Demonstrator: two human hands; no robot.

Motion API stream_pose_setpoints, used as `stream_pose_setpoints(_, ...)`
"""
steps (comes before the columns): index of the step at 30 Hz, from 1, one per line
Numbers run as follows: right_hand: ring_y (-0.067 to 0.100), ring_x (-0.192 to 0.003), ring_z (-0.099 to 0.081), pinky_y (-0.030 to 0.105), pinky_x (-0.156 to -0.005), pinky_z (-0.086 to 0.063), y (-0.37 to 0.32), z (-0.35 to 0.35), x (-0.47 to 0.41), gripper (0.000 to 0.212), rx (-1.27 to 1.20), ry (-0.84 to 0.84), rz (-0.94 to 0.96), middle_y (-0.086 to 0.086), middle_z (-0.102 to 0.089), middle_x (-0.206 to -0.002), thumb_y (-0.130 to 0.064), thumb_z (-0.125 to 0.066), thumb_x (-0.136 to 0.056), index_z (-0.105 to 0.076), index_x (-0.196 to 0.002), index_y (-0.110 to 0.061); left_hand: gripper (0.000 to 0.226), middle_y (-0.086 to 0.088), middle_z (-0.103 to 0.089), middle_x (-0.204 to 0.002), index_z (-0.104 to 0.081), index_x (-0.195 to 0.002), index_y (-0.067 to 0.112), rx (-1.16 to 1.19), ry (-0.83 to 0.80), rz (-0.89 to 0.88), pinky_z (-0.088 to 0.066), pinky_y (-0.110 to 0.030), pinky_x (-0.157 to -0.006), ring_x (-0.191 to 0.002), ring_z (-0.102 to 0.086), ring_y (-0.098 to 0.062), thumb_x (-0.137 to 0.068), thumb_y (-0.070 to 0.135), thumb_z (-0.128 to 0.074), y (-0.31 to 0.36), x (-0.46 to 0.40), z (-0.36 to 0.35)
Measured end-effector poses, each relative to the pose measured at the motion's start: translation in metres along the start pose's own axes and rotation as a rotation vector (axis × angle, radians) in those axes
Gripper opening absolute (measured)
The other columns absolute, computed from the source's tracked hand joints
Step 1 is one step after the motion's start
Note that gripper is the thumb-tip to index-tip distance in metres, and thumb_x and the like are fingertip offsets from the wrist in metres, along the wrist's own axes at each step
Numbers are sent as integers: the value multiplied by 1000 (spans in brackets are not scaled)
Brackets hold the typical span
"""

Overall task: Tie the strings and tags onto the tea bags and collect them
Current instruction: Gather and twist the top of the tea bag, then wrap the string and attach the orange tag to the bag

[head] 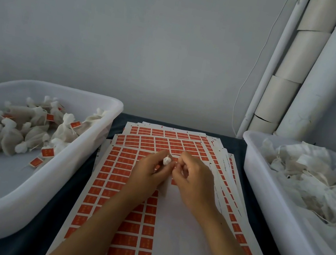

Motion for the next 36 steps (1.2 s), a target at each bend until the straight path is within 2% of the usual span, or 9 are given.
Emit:
stream_pose_setpoints(5, 2, -57, -54, 4, -53, -39, 3, -3, 0, 16, -14, -27, -29, -19, -51, -67, -23, -61, -88, -50, -77, -27, 21, 1, -55, -63, -58, -77, 12, 1, 14, 10, -39, -15, -52, -54, -46, -4, -96, 19, -50, -4, 0, 0)
stream_pose_setpoints(7, -2, -65, -56, 2, -58, -40, 10, -3, 0, 3, -41, -62, -61, -16, -60, -78, -26, -58, -90, -57, -87, -28, 24, 3, -51, -62, -52, -76, 17, 37, 71, 72, -39, -13, -51, -52, -44, -1, -98, 25, -45, -13, 1, 6)
stream_pose_setpoints(9, -4, -75, -56, 1, -66, -38, 20, 1, -3, 12, -24, -97, -114, -15, -63, -93, -27, -58, -90, -61, -101, -27, 26, 4, -53, -66, -50, -77, 21, 76, 149, 159, -41, -7, -51, -52, -48, 3, -98, 32, -40, -22, 1, 15)
stream_pose_setpoints(13, 5, -101, -56, 12, -86, -35, 33, 4, -5, 20, 166, -384, -146, -10, -60, -117, -30, -62, -88, -60, -107, -27, 22, 21, -51, -72, -46, -79, 33, 74, 154, 223, -40, 1, -54, -62, -52, 16, -99, 36, -37, -26, 2, 19)
stream_pose_setpoints(16, 10, -107, -57, 15, -90, -34, 27, -1, -4, 19, 305, -540, -76, -8, -59, -123, -28, -58, -91, -62, -109, -24, 23, 17, -52, -71, -47, -79, 28, 62, 153, 208, -40, -1, -52, -59, -52, 14, -99, 35, -38, -27, 0, 19)
stream_pose_setpoints(20, 13, -109, -58, 19, -100, -36, 22, -4, -5, 23, 432, -568, 35, -7, -59, -124, -27, -56, -92, -61, -114, -23, 27, 14, -53, -63, -49, -75, 24, 96, 192, 203, -38, -2, -49, -53, -52, 10, -99, 32, -39, -31, 1, 19)
stream_pose_setpoints(26, 12, -108, -61, 19, -100, -37, 23, -7, -2, 26, 449, -561, 152, -6, -62, -123, -31, -57, -91, -62, -115, -23, 28, 16, -55, -58, -48, -73, 24, 119, 219, 199, -38, -1, -49, -53, -52, 11, -99, 30, -39, -33, 2, 19)
stream_pose_setpoints(29, 14, -110, -60, 21, -101, -37, 20, -9, -2, 30, 454, -572, 192, -5, -61, -125, -31, -56, -91, -61, -119, -21, 27, 14, -56, -64, -49, -74, 25, 114, 225, 199, -39, -1, -50, -55, -54, 11, -99, 31, -39, -33, 2, 19)
stream_pose_setpoints(36, 14, -113, -59, 19, -101, -36, 19, -8, 1, 34, 467, -561, 218, -5, -58, -129, -32, -54, -92, -57, -124, -20, 24, 6, -64, -82, -52, -83, 24, 106, 220, 220, -48, -13, -64, -70, -60, -6, -99, 33, -37, -34, 3, 18)
Point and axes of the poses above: each hand's wrist, its own x-axis away from the middle knuckle, its own z-axis out of the back of the hand, y = z × x, the point moved 5 cm from there along -x, towards the middle knuckle
